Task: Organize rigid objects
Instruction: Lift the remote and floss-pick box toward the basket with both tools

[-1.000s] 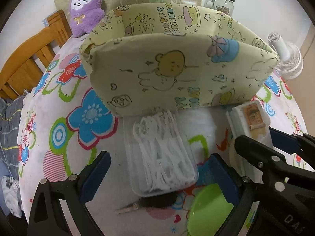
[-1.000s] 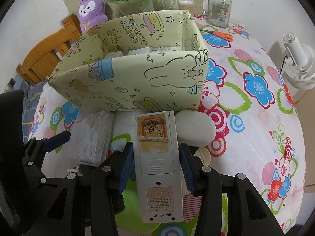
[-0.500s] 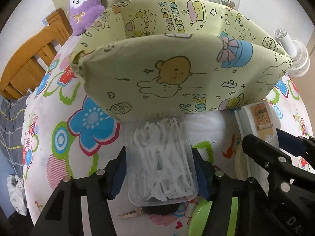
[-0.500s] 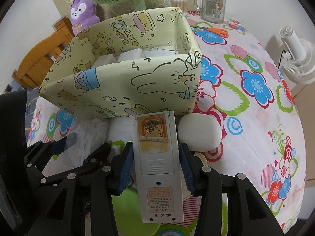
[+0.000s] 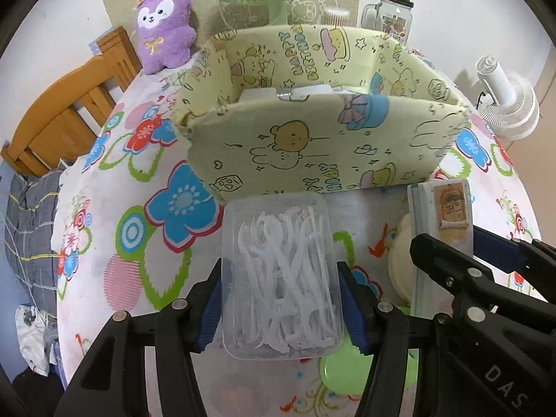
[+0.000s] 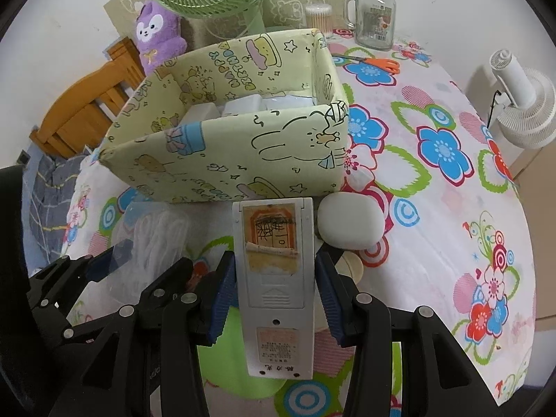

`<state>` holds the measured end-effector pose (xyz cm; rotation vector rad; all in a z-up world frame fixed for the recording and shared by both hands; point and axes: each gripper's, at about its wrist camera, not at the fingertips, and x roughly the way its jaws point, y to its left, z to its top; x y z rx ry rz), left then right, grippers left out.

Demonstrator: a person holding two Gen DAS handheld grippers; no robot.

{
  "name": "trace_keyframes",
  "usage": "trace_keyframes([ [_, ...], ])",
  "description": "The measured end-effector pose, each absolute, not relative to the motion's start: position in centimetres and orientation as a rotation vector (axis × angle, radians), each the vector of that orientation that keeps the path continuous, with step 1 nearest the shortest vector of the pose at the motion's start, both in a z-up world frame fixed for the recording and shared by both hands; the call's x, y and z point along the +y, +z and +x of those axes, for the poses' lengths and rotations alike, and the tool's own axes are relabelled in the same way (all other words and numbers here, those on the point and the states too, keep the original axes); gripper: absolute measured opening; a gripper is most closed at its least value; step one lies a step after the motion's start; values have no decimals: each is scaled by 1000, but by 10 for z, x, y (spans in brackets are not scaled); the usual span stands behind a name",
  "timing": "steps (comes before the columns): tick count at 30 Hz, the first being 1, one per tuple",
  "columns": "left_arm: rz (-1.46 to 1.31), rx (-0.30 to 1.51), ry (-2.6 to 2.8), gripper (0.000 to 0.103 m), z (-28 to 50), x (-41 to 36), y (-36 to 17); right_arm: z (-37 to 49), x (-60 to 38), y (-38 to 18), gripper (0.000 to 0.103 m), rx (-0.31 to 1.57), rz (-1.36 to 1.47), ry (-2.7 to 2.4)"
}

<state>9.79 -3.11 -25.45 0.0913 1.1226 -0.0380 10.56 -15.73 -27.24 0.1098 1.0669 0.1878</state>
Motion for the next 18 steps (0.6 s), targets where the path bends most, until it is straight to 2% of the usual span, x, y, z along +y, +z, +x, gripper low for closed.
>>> trace_keyframes([
  [18, 87, 1052, -24, 60, 64, -46, -209, 75, -166, -234, 48, 998, 107, 196],
])
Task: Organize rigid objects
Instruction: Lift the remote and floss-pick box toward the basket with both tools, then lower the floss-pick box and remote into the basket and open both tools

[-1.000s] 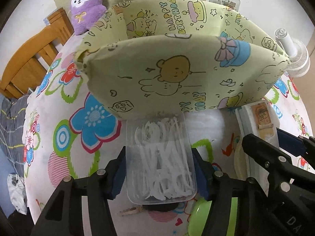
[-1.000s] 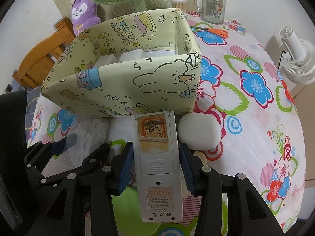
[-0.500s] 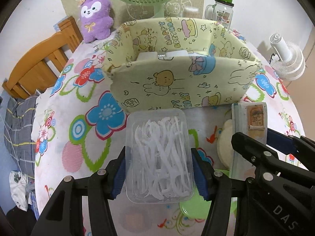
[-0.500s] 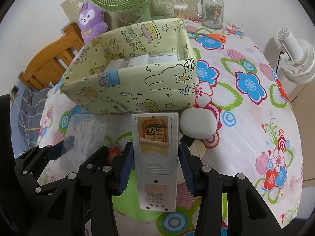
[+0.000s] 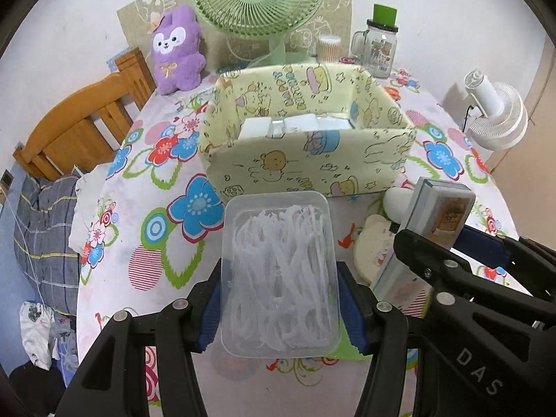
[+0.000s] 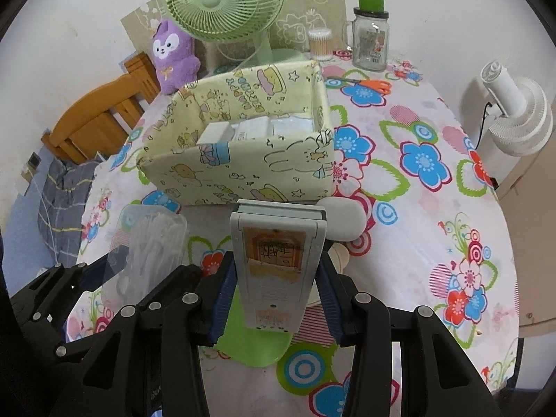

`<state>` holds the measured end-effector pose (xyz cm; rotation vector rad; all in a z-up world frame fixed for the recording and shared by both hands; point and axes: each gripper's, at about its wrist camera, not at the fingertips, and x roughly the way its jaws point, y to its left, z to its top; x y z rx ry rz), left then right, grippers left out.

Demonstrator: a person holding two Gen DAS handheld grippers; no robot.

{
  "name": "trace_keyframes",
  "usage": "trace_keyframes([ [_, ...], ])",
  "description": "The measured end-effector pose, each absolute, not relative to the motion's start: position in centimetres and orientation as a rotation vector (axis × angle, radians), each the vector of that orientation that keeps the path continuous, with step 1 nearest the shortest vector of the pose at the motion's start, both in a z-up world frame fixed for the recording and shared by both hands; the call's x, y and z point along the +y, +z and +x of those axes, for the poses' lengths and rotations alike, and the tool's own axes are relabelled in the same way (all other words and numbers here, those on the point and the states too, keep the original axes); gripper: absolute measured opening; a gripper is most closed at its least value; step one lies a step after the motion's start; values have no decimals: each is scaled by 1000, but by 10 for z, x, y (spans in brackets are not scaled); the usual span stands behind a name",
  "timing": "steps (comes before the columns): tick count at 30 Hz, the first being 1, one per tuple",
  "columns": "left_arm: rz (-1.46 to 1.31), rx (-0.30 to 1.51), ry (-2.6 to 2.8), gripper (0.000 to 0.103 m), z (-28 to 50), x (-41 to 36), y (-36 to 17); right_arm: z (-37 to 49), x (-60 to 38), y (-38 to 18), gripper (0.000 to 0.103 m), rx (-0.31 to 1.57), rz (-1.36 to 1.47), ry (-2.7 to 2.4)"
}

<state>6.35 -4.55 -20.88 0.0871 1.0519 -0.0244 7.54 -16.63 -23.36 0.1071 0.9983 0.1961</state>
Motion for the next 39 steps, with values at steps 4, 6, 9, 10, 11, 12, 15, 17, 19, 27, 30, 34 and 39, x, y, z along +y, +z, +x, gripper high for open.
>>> trace_keyframes([
  [4, 94, 1030, -27, 60, 59, -50, -197, 71, -169, -223, 48, 980, 115, 193],
  [6, 95, 1023, -30, 60, 58, -51, -193, 69, -171, -218, 48, 970, 120, 189],
  [9, 99, 1005, -34, 60, 56, -54, -184, 66, -174, -210, 48, 955, 122, 187],
  [10, 101, 1000, -35, 60, 55, -55, -181, 65, -175, -208, 48, 952, 121, 186],
  [11, 101, 996, -37, 60, 54, -55, -179, 64, -175, -205, 48, 947, 118, 184],
  [12, 100, 992, -38, 60, 54, -56, -176, 64, -175, -202, 48, 944, 116, 183],
  [15, 104, 977, -41, 60, 53, -58, -169, 62, -176, -195, 48, 935, 105, 175],
  [17, 110, 970, -44, 60, 53, -59, -165, 62, -177, -190, 48, 930, 98, 173],
  [19, 108, 963, -47, 60, 54, -59, -161, 62, -177, -186, 48, 924, 95, 170],
  [27, 109, 945, -49, 60, 62, -59, -152, 69, -176, -174, 48, 906, 79, 157],
  [30, 98, 947, -48, 60, 67, -57, -149, 74, -174, -172, 48, 904, 83, 157],
  [34, 102, 939, -41, 60, 73, -57, -146, 81, -173, -168, 48, 898, 77, 159],
  [39, 94, 927, -38, 60, 81, -55, -142, 90, -171, -162, 48, 888, 73, 159],
])
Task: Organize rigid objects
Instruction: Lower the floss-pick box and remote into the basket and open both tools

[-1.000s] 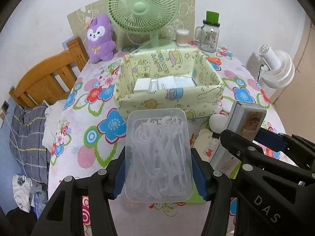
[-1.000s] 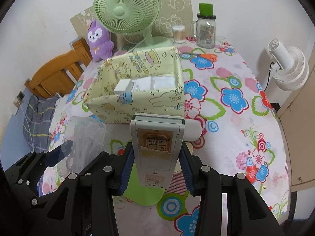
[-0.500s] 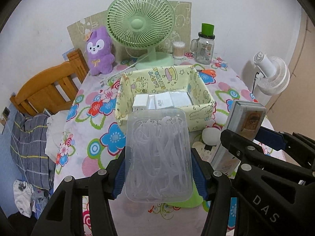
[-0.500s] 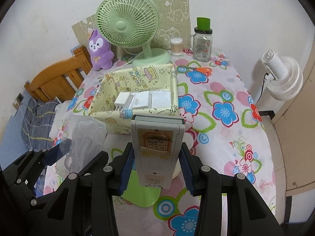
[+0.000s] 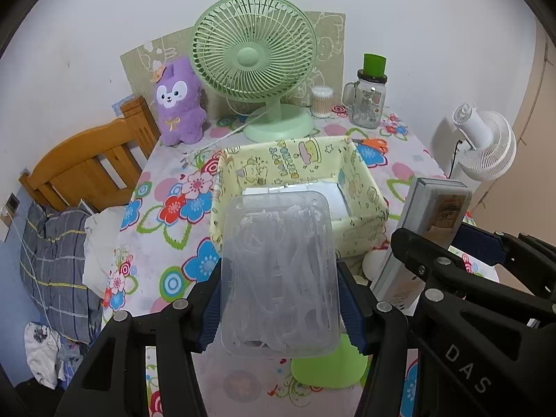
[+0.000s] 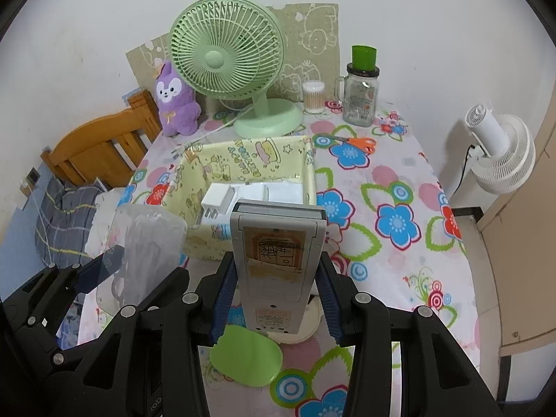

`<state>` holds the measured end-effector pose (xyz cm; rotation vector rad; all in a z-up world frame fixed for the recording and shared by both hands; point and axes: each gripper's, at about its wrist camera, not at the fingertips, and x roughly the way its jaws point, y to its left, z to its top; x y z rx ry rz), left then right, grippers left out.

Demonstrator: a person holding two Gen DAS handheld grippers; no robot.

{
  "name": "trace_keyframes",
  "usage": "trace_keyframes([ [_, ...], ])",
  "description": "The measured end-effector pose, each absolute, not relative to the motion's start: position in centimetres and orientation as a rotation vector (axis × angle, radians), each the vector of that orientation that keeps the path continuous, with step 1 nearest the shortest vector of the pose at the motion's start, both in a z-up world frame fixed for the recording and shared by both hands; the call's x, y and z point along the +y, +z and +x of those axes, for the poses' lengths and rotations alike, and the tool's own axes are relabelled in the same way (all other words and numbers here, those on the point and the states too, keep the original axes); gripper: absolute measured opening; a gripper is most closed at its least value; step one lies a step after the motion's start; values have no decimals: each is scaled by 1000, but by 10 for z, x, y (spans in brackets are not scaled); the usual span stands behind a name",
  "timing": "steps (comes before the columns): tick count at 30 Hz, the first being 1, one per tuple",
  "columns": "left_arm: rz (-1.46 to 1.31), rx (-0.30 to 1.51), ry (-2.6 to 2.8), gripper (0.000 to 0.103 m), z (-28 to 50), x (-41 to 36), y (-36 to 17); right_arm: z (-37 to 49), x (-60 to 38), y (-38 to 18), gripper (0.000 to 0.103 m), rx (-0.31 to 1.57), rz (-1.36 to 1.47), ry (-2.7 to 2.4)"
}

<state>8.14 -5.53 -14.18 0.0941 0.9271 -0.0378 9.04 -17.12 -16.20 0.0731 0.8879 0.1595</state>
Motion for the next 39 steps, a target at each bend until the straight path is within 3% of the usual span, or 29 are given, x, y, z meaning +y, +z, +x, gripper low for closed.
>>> trace_keyframes([
  [39, 22, 940, -2, 60, 170, -41, -148, 190, -153, -159, 48, 933, -9, 182],
])
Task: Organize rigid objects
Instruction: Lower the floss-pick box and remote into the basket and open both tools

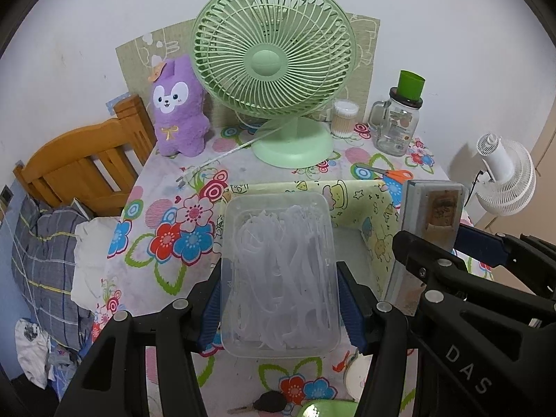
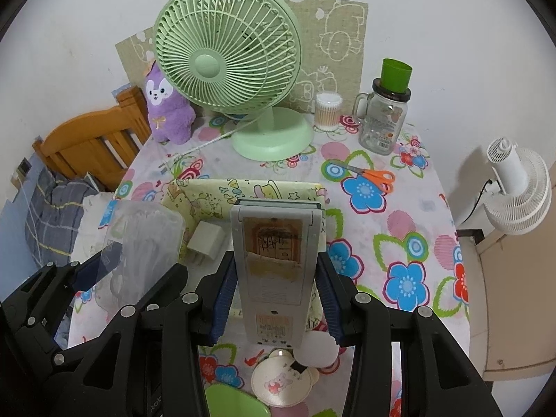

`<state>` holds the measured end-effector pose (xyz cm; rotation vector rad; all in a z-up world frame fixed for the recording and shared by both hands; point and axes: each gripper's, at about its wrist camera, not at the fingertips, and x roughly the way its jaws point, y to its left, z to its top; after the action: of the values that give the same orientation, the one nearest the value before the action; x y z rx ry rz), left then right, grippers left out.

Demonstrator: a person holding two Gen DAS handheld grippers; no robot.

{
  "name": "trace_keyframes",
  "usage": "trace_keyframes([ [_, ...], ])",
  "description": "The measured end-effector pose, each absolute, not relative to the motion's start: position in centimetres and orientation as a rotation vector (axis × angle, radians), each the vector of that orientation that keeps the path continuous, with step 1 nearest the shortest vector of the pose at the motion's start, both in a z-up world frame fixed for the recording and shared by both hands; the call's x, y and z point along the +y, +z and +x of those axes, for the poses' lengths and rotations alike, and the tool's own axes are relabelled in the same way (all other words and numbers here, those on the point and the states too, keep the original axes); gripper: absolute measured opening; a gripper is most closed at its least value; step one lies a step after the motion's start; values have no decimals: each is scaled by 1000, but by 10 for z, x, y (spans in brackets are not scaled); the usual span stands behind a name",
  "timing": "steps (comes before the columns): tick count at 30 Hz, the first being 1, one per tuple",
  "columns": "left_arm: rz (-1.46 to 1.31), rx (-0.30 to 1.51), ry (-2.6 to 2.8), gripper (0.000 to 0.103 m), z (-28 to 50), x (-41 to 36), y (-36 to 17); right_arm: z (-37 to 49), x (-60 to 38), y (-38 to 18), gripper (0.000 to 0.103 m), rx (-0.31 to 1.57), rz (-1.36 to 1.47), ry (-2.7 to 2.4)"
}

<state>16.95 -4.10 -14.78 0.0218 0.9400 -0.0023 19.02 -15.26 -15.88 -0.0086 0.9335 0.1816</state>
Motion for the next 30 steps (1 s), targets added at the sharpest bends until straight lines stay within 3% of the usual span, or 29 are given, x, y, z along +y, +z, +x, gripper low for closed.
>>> trace_keyframes([
  [30, 32, 1027, -13, 60, 215, -45, -194, 256, -145, -221, 47, 1049, 13, 136],
])
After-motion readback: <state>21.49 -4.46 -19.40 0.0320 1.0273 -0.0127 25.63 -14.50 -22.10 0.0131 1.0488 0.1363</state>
